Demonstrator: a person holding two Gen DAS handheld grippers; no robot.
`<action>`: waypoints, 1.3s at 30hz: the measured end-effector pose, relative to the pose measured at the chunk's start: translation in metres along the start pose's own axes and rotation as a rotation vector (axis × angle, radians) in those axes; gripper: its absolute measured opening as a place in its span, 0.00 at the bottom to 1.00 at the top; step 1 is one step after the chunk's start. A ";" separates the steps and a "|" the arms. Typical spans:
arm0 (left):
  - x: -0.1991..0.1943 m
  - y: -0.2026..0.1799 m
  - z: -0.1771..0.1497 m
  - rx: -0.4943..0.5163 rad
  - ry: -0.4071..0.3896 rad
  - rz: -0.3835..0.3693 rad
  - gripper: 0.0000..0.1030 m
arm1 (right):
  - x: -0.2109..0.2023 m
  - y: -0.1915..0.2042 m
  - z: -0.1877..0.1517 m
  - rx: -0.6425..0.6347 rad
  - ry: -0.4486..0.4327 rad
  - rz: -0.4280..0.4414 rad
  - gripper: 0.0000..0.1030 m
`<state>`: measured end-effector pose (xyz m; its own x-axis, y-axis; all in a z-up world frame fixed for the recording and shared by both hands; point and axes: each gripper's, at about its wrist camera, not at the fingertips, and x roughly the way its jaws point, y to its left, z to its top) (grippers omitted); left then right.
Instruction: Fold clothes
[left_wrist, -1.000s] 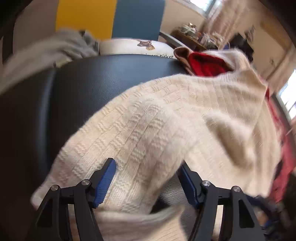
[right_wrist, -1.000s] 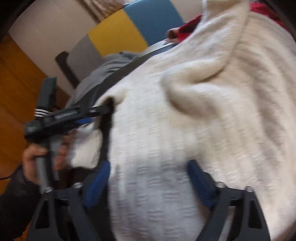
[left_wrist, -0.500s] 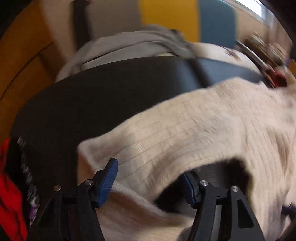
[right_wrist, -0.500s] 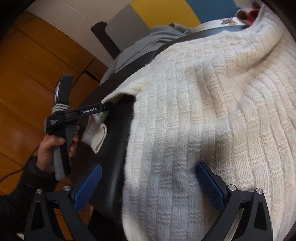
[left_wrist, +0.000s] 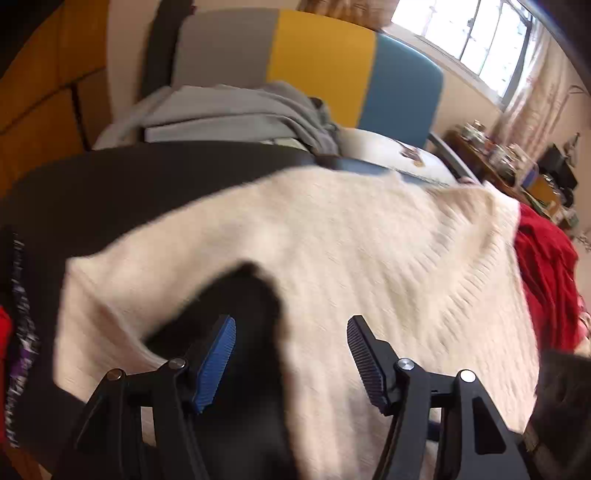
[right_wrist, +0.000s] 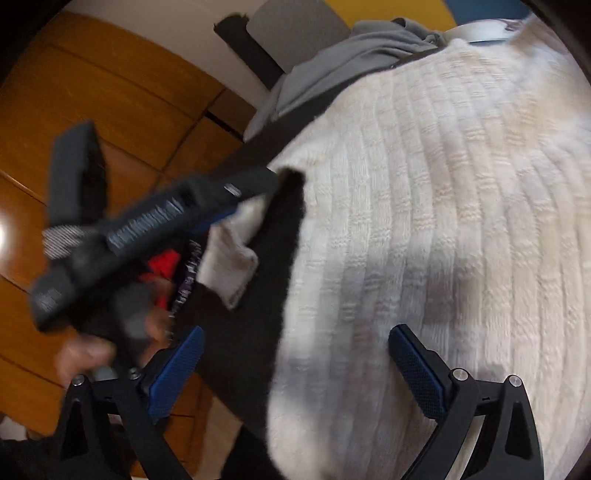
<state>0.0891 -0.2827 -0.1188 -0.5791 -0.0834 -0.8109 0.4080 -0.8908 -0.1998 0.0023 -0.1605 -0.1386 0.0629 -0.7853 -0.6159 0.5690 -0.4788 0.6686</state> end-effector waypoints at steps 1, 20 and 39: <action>0.003 -0.006 -0.003 0.012 0.006 -0.010 0.62 | -0.014 -0.005 -0.001 -0.001 -0.025 -0.007 0.98; 0.046 -0.062 -0.045 0.222 0.088 -0.030 0.62 | -0.073 -0.041 -0.049 0.051 -0.095 -0.279 1.00; -0.009 0.035 -0.024 -0.032 -0.004 0.136 0.62 | -0.047 0.000 -0.058 -0.103 0.080 -0.012 1.00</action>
<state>0.1256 -0.3026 -0.1322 -0.5196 -0.2039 -0.8297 0.5048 -0.8568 -0.1055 0.0468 -0.1014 -0.1338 0.1189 -0.7440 -0.6576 0.6512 -0.4415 0.6173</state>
